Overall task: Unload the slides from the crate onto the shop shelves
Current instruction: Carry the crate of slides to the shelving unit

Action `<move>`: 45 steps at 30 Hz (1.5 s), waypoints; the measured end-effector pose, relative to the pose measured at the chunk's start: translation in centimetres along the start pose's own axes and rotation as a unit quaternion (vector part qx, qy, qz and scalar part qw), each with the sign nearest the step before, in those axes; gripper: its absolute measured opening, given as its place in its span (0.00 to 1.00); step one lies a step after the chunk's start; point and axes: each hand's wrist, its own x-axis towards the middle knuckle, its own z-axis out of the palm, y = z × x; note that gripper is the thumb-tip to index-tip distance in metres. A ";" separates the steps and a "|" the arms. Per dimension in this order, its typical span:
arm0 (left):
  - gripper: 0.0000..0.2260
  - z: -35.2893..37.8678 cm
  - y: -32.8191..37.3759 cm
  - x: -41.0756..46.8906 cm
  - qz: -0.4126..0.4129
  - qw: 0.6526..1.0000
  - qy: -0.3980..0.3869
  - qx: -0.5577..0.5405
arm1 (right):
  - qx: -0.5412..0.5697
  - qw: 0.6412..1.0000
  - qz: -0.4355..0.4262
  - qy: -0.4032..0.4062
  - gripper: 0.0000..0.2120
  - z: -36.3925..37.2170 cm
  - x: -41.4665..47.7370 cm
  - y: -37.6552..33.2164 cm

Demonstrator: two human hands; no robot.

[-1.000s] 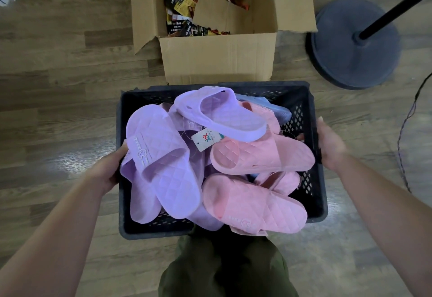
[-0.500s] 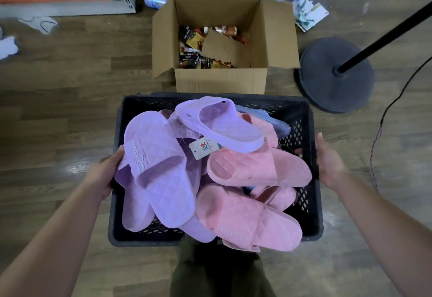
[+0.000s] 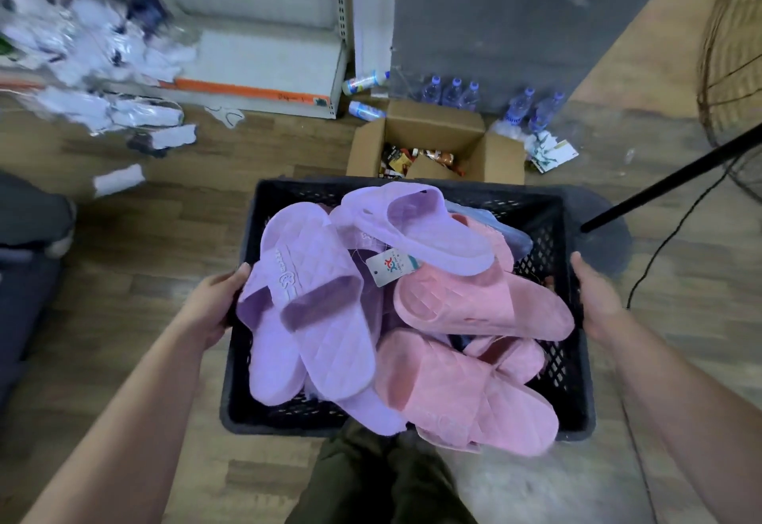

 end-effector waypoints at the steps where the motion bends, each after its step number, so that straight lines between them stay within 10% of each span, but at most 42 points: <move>1: 0.16 -0.6 -0.1 -1.4 0.006 1.000 0.007 -0.009 | -0.015 1.000 -0.005 -0.005 0.30 0.2 -0.8 -1.1; 10: 0.17 -6.7 -3.3 -13.8 0.107 0.987 0.036 -0.113 | -0.079 0.981 -0.083 -0.156 0.20 5.8 -7.6 -7.0; 19: 0.19 -15.1 -16.0 -27.2 0.086 0.949 0.188 -0.236 | -0.194 0.887 -0.177 -0.379 0.17 17.9 -16.6 -6.2; 37: 0.24 -36.5 -44.3 -51.9 0.005 0.820 0.450 -0.353 | -0.371 0.701 -0.220 -0.568 0.17 47.0 -45.9 15.1; 45: 0.19 -48.2 -50.3 -58.5 -0.036 0.732 0.518 -0.441 | -0.380 0.696 -0.164 -0.587 0.19 58.5 -59.1 22.9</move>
